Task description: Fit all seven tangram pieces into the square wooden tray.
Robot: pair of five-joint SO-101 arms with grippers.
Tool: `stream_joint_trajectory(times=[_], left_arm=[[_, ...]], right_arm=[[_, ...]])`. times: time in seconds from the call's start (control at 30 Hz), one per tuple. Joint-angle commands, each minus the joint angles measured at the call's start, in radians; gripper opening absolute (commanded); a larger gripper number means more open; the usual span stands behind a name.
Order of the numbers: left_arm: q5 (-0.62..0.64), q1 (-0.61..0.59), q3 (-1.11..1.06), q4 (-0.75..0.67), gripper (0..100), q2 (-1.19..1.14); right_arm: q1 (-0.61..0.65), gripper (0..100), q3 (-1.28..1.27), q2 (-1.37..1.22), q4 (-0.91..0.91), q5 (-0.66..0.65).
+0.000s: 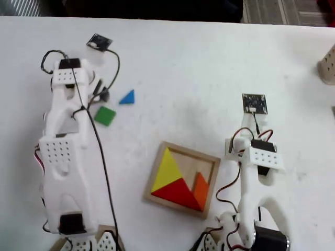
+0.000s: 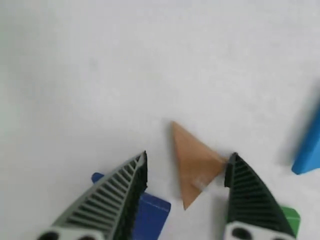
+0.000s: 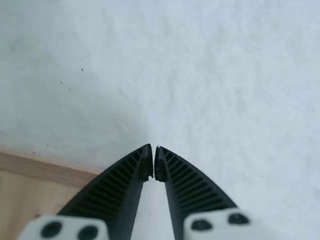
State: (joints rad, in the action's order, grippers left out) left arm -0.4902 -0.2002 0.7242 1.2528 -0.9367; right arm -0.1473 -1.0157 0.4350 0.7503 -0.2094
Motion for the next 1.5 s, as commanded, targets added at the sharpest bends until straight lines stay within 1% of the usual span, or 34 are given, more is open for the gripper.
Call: stream_joint_trajectory(times=[0.0, 0.2, 0.4, 0.47, 0.6, 0.9, 1.1, 1.37, 1.47], left_arm=[[-0.003, 0.024, 0.023, -0.021, 26, 0.024], [-0.002, 0.022, 0.015, -0.064, 26, 0.016], [0.005, 0.053, 0.021, -0.063, 26, -0.015], [0.029, 0.056, 0.021, -0.069, 22, -0.036], [0.035, 0.056, 0.023, -0.071, 15, -0.053], [0.037, 0.056, 0.023, -0.055, 13, -0.054], [0.035, 0.074, 0.046, 0.028, 6, -0.051], [0.041, 0.143, 0.265, 0.399, 5, -0.064], [0.04, 0.157, 0.315, 0.488, 5, -0.064]], right_arm=[[0.016, 1.8, 0.012, 0.022, -0.013, -0.011], [0.018, 1.8, 0.012, 0.022, -0.013, -0.011], [0.018, 1.8, 0.012, 0.022, -0.013, -0.011], [0.018, 1.8, 0.012, 0.022, -0.013, -0.011], [0.018, 1.8, 0.012, 0.022, -0.013, -0.011], [0.018, 1.8, 0.012, 0.022, -0.013, -0.011], [0.018, 1.8, 0.012, 0.022, -0.013, -0.011], [0.018, 1.8, 0.012, 0.022, -0.013, -0.011], [0.018, 1.8, 0.012, 0.022, -0.013, -0.011]])
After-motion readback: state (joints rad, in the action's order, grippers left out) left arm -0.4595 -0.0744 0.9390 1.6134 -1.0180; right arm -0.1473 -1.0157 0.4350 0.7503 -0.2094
